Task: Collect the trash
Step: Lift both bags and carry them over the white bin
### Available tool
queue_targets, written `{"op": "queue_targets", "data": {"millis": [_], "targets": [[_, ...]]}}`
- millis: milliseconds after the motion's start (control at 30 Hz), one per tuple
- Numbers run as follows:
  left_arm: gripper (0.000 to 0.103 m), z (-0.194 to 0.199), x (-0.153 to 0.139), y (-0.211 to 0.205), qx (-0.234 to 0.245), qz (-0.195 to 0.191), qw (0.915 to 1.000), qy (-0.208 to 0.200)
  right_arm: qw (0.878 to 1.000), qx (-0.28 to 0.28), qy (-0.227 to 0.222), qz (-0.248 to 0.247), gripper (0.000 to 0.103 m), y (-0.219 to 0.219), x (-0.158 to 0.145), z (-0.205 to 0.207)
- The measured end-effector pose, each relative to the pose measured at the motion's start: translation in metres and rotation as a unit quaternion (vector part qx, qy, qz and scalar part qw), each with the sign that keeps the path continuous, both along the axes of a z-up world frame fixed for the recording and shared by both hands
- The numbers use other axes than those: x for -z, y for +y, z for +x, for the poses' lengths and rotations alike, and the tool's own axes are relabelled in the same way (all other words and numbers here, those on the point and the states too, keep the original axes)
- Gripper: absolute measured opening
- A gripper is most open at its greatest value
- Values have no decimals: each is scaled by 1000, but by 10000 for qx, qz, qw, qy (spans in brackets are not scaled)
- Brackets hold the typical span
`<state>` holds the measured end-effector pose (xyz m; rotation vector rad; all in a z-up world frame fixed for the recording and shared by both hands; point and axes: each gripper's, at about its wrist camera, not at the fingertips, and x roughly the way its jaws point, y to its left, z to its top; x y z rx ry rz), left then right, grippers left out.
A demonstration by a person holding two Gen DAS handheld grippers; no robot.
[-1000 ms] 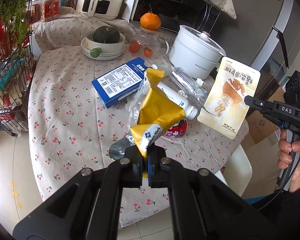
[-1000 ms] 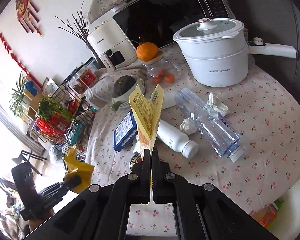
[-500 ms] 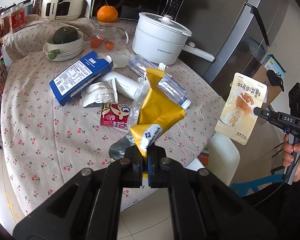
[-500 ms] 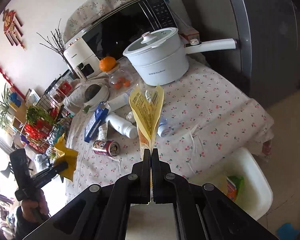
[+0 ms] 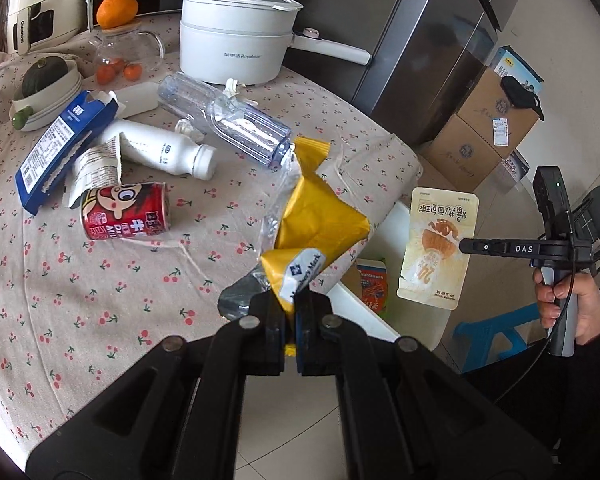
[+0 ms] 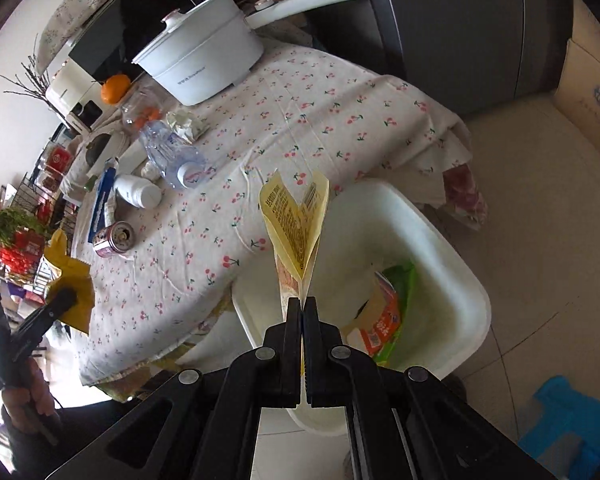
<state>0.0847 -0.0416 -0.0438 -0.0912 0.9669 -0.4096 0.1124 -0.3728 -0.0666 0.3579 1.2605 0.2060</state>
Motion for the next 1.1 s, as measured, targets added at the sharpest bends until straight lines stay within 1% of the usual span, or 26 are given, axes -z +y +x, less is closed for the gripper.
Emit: {"op": "queue_targets", "data": {"millis": [200, 367, 500, 533, 567, 633, 700, 767, 800, 867, 933, 967, 1033, 1100], "targets": [[4, -2, 8, -9, 101, 94, 9998, 107, 9982, 100, 595, 16, 2, 0, 39, 6], [4, -3, 9, -7, 82, 124, 9998, 125, 9959, 48, 897, 110, 2, 11, 61, 14], [4, -4, 8, -6, 69, 106, 9998, 124, 9936, 108, 1113, 150, 7, 14, 73, 19], [4, -4, 7, -7, 76, 100, 9998, 129, 9930, 146, 1155, 176, 11, 12, 74, 20], [4, -4, 7, -7, 85, 92, 9998, 132, 9928, 160, 1176, 184, 17, 11, 74, 20], [4, -4, 5, -10, 133, 75, 9998, 130, 9939, 181, 1087, 106, 23, 8, 68, 20], [4, -3, 5, -15, 208, 67, 9997, 133, 9950, 195, 974, -105, 29, 3, 59, 19], [4, -3, 6, -24, 311, 68, 9994, 151, 9956, 220, 853, -318, 40, 0, 48, 14], [4, -2, 7, -29, 369, 74, 9992, 158, 9959, 224, 787, -397, 43, -2, 42, 12], [4, -1, 9, -41, 484, 77, 9986, 177, 9964, 236, 646, -504, 54, -5, 31, 6], [4, 0, 12, -55, 599, 81, 9980, 208, 9967, 257, 477, -596, 61, -10, 19, 1], [4, 2, 14, -62, 661, 85, 9975, 225, 9968, 275, 389, -648, 64, -12, 13, 0], [4, 4, 20, -78, 788, 92, 9965, 260, 9963, 328, 223, -764, 67, -17, 3, -4], [4, 7, 26, -93, 925, 112, 9952, 287, 9953, 377, 112, -887, 67, -23, -5, -8]]}}
